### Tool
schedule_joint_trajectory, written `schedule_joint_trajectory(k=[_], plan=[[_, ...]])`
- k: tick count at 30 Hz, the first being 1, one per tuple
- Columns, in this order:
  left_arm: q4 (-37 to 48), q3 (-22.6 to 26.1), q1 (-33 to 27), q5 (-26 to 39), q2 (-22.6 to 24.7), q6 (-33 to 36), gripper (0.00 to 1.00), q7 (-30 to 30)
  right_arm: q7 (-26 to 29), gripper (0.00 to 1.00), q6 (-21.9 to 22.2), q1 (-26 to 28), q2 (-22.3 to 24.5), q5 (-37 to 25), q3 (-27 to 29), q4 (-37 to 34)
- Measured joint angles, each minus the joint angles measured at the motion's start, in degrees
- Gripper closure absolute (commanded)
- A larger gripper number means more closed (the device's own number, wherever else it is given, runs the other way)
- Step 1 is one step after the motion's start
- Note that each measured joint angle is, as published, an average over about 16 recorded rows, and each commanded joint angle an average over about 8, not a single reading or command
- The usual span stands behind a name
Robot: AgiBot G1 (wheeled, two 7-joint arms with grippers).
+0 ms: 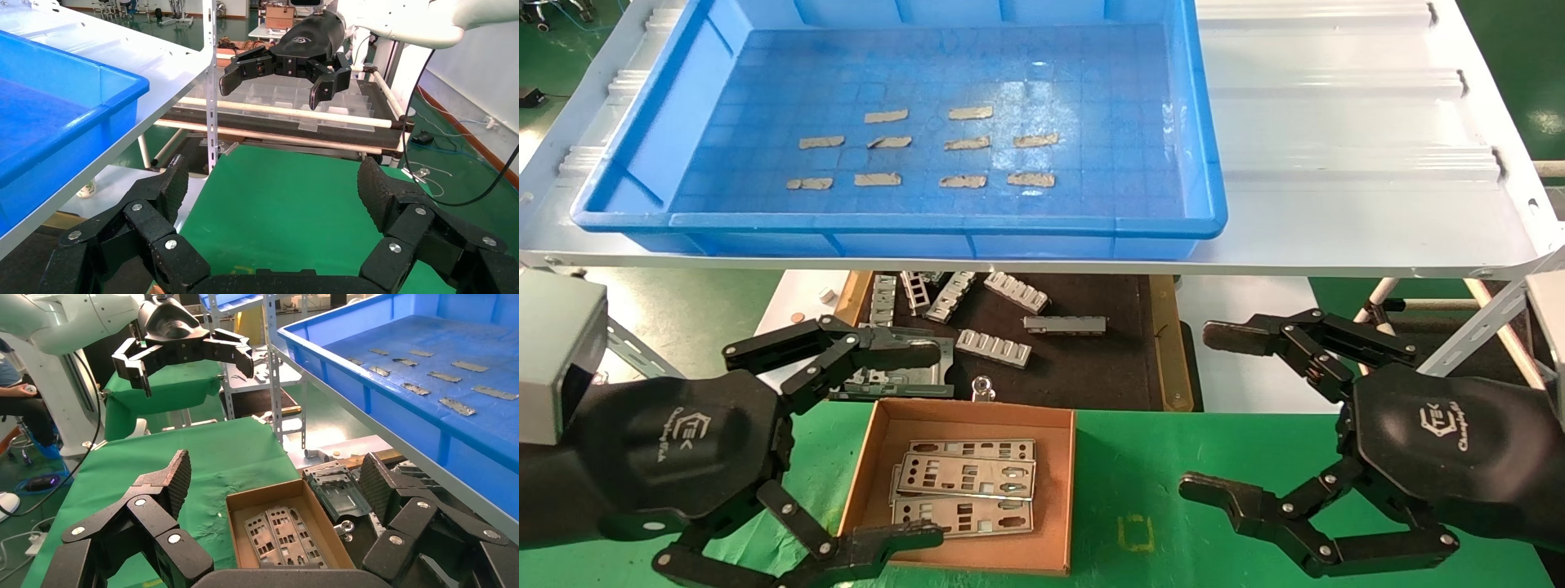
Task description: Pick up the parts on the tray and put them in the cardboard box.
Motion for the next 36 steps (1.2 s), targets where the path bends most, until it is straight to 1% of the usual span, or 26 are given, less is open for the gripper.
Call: schedule_joint_trajectory(k=[36], plan=[[0.00, 0.00, 0.00, 0.00, 0.00, 0.00, 0.00, 0.00, 0.00, 0.00, 0.00, 0.00, 0.00, 0.00, 0.00, 0.00]])
